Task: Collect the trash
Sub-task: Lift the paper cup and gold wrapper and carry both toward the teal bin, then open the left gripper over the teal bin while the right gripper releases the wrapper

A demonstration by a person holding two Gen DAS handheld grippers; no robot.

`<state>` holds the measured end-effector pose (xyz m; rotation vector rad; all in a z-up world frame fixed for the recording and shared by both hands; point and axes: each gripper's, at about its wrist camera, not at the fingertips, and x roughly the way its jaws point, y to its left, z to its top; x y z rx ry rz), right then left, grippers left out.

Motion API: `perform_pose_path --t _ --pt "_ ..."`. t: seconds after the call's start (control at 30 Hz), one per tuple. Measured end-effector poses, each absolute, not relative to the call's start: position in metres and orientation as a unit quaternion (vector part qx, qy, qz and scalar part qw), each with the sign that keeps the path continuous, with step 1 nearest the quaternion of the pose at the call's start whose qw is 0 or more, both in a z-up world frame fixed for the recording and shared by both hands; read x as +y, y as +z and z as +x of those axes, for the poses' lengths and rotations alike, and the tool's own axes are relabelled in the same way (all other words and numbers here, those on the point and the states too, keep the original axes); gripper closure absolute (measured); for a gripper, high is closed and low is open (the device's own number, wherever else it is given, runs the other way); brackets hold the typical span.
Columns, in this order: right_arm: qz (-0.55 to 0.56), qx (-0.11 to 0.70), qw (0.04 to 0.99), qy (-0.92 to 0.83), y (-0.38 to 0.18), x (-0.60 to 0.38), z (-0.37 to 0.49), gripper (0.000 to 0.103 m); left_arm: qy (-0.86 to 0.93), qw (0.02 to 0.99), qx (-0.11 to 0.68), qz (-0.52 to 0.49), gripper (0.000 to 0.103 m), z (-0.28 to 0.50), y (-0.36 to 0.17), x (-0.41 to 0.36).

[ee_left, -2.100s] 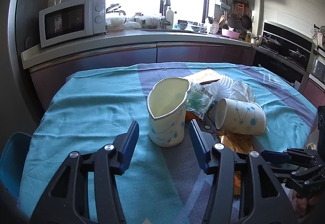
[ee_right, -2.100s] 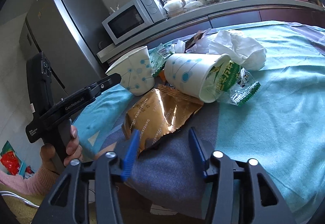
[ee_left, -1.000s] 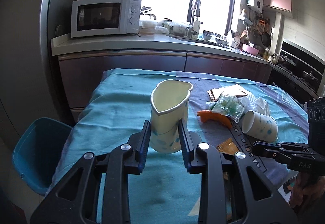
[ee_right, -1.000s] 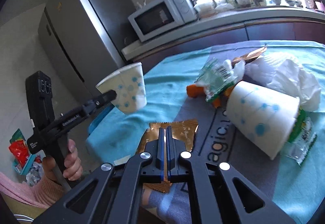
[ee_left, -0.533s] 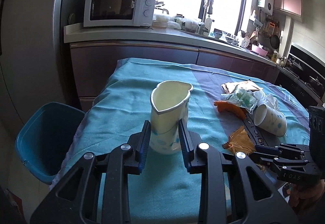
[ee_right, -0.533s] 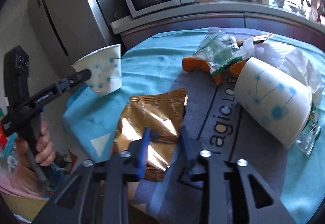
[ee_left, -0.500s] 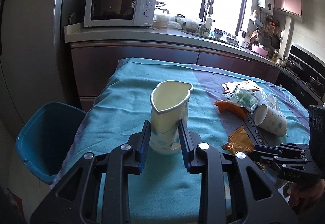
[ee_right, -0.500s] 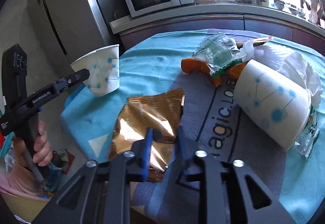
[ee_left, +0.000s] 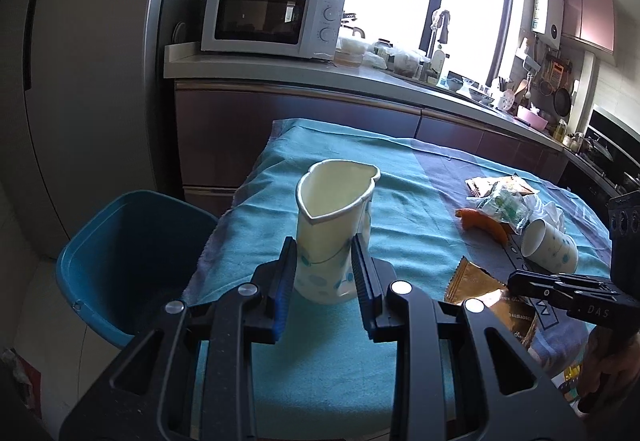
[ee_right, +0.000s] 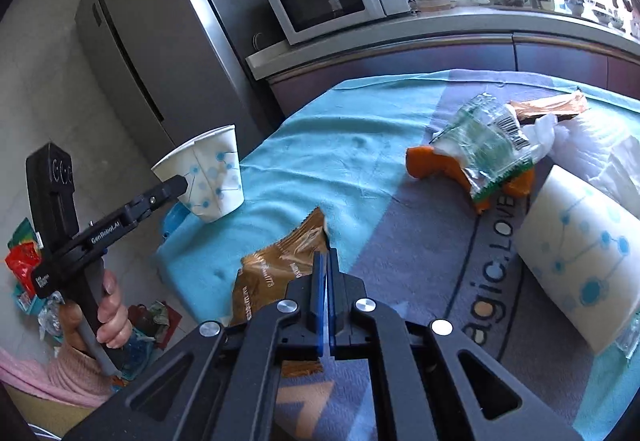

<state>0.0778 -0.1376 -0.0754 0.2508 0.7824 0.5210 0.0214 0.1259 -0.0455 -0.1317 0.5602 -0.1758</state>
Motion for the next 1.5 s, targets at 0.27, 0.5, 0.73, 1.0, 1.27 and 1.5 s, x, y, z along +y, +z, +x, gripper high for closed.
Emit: perform_pose_path --t 0.27,0.5,0.73,1.0,1.27,1.5 --pt "0.085 0.399 0.876 0.256 -0.078 -0.12 0.084 0.038 -0.079 0.955 0.278 -0.074 0.075 0.02 -0.048 0.135" --pt "0.035 0.408 0.874 0.261 -0.084 -0.106 0.066 0.037 -0.079 0.954 0.279 -0.077 0.075 0.02 -0.051 0.137" --pt "0.045 0.41 0.871 0.267 -0.086 -0.109 0.071 0.099 -0.077 0.955 0.277 -0.072 0.075 0.018 -0.052 0.138" --pt "0.059 0.379 0.876 0.29 -0.072 -0.103 0.081 0.102 -0.062 0.958 0.269 -0.074 0.075 0.011 -0.047 0.147" --pt "0.057 0.34 0.881 0.324 -0.048 -0.081 0.105 0.102 -0.025 0.966 0.25 -0.066 0.075 0.001 -0.034 0.172" --pt "0.066 0.317 0.871 0.369 -0.028 -0.047 0.138 0.103 0.032 0.967 0.245 -0.066 0.075 -0.003 -0.028 0.209"
